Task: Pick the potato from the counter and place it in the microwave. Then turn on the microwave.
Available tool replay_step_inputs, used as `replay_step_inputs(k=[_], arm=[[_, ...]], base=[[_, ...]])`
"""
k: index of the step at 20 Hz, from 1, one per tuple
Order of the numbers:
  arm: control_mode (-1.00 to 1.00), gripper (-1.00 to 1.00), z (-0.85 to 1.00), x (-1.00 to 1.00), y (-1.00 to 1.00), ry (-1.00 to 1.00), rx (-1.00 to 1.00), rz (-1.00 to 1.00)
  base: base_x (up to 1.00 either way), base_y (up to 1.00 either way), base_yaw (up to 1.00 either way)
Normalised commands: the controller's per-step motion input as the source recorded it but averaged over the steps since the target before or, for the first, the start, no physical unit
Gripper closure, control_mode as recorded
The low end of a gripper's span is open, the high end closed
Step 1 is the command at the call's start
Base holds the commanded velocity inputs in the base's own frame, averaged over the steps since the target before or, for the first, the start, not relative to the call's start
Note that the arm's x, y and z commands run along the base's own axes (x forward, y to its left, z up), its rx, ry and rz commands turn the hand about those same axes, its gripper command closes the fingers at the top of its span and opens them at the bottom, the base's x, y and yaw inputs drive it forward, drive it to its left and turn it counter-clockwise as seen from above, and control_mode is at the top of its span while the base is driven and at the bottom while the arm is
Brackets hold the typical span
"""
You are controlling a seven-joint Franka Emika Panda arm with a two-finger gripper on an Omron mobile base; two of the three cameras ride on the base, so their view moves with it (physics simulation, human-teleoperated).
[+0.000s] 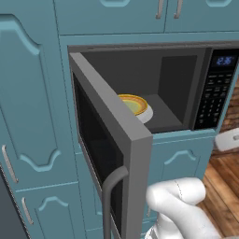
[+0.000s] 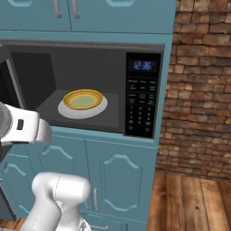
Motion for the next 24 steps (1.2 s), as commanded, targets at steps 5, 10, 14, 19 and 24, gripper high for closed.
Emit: replay_step_inputs(k=[5, 10, 14, 19, 24], arm=[[-1.00, -1.00, -0.38, 0.06, -0.10, 0.00, -0.05, -0.12], [-1.00, -1.00, -0.35, 0.12, -0.14, -0.03, -0.04, -0.08], [-1.00, -1.00, -0.25, 0.21, -0.16, -0.01, -0.04, -0.06], [-1.00, -1.00, -0.19, 0.29, -0.13, 0.04, -0.08, -0.08], [-1.00, -1.00, -0.13, 0.26, -0.09, 0.05, -0.02, -0.02]], base=[[0.00, 0.00, 0.00], [0.00, 0.00, 0.00], [0.00, 0.00, 0.00], [0.00, 0.00, 0.00], [0.00, 0.00, 0.00]])
